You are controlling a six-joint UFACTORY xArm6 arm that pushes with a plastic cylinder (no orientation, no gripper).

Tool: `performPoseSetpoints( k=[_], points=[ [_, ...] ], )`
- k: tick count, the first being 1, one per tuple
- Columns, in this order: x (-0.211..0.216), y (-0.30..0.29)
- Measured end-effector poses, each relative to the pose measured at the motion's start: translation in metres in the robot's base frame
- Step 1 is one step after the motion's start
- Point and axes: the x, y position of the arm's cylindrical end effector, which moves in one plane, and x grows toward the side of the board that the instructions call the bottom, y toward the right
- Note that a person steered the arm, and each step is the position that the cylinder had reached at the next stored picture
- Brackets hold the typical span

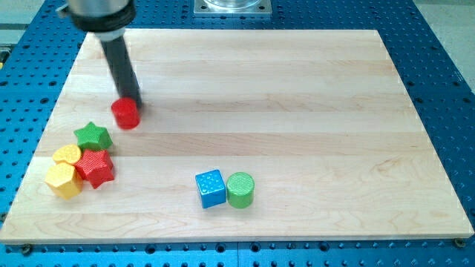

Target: Place the triangle into the green star

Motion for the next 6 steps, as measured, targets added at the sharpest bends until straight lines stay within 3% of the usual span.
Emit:
performPoseSetpoints(
  k=[1, 2, 3, 4, 5, 6],
  points=[
    [0.029, 0.008],
    [0.008, 0.017],
    [-0.033, 0.061],
    [-0.078, 0.028],
    [-0.079, -0.015],
    [-0.029, -0.027]
  ],
)
